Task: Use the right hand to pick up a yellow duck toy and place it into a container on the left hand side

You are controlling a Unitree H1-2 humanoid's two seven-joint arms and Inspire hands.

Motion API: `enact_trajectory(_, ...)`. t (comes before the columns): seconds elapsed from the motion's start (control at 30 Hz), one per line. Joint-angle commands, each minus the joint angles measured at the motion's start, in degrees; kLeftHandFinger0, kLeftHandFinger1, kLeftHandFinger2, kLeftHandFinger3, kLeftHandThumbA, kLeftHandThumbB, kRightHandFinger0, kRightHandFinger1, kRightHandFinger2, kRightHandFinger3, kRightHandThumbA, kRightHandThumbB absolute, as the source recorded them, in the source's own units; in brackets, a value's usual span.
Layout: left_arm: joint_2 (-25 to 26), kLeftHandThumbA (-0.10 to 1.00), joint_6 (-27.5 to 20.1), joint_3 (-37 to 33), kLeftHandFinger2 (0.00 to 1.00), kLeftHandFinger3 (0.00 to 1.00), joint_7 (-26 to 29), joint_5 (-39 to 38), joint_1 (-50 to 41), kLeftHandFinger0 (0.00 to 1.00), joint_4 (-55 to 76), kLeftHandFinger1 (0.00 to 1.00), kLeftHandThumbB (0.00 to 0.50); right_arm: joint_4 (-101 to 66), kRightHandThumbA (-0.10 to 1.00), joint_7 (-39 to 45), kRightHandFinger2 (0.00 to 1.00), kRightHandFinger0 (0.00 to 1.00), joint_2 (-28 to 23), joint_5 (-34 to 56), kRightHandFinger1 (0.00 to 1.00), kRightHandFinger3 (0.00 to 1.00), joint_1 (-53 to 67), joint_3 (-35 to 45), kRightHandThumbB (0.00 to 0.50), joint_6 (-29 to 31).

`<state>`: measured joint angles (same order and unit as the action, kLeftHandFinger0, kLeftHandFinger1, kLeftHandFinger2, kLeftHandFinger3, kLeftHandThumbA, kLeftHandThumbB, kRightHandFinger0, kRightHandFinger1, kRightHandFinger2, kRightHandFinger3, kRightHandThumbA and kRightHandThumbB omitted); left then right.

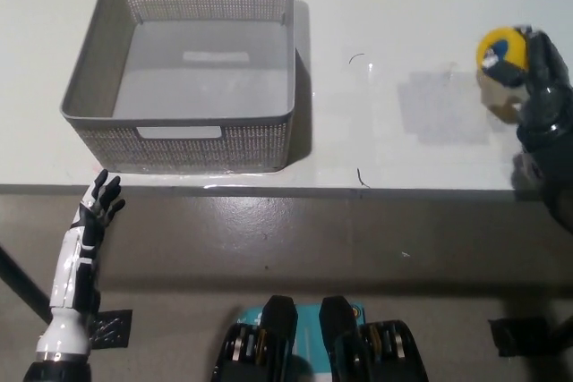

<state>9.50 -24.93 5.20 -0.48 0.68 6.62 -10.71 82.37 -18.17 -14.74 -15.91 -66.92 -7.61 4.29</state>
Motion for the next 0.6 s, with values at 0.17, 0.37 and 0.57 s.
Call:
enact_trajectory(0.17,0.9,1.00,-1.5,0.3,1.00,1.00,0.4,1.3,0.8,1.00,0.8,1.00,0.500,-6.1,-0.10,-4.4,0.76,0.00,2.1,3.0,0.40,0.79,-10.6,2.6,0.164,8.7)
enact_trajectory(0.37,1.0,1.00,-1.1,0.3,1.00,1.00,0.4,1.8,0.9,1.00,0.9,1.00,0.500,-13.4,-0.10,-5.3,0.75,0.00,5.3,1.5,0.33,0.79,-12.1,1.7,0.152,11.4)
enact_trajectory(0.57,0.4,1.00,-0.9,-0.4,1.00,1.00,-0.1,1.5,0.9,1.00,0.7,1.00,0.500,-22.6,-0.10,-5.1,0.76,0.00,11.5,0.7,0.35,0.81,-11.8,1.0,0.164,7.5)
